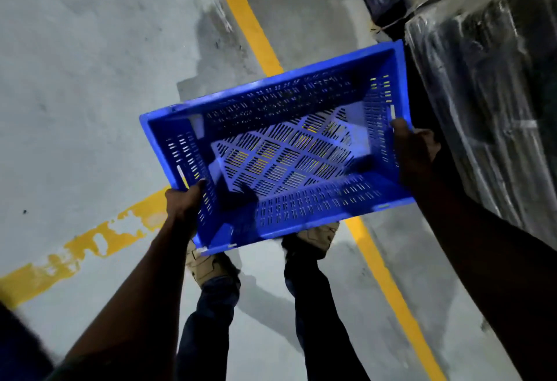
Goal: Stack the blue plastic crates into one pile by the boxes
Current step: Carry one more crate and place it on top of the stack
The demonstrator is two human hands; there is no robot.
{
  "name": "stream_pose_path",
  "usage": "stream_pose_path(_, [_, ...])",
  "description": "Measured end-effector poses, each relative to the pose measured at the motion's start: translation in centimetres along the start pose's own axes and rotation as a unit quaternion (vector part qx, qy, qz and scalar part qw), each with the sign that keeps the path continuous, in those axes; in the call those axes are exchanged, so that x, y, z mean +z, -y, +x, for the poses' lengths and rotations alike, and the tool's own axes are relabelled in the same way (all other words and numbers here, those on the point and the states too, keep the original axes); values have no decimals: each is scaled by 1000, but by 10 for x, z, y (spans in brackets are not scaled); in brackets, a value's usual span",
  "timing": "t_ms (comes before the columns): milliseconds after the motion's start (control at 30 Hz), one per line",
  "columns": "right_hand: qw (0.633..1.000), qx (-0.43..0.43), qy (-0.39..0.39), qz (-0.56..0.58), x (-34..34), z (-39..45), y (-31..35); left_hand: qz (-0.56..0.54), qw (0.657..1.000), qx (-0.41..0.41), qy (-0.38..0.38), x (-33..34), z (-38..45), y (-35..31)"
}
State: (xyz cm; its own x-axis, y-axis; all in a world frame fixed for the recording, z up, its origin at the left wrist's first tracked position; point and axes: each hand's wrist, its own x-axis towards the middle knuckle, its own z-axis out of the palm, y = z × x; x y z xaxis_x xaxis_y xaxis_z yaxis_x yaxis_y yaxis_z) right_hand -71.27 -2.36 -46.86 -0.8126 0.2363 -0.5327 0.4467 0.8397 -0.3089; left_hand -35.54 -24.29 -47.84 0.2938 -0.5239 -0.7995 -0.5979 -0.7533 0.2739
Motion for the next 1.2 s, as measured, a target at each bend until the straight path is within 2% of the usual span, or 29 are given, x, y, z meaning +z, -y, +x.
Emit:
stream_pose_path(267, [990, -125, 51, -51, -11, -76, 13, -91, 992, -51, -70, -77, -47, 21])
stream_pose_path(500, [986, -138, 88, -46, -47, -162, 27, -168, 980, -73, -74, -169, -100, 30])
stream_pose_path(600, [985, -133, 107, -15, -76, -202, 37, -215, 974, -53, -49, -221, -124, 25])
stream_pose_path(700, [977, -169, 124, -31, -109, -253, 70, -241, 970, -22, -32, -271, -149, 17])
stream_pose_path(767, [978, -173, 110, -28, -131, -299, 96, -257, 966, -2, -38, -310, -171, 9])
stream_pose_path(933, [964, -231, 131, 0, -188, -401, 141, -298, 951, 57, -56, -397, -231, 6])
stream_pose_path(1067, [953, -270, 134, 29, -223, -473, 158, -340, 934, 62, -88, -452, -247, 60])
stream_pose_path(1200, [930, -334, 153, 20, -237, -500, 173, -398, 906, 86, -118, -496, -324, 76])
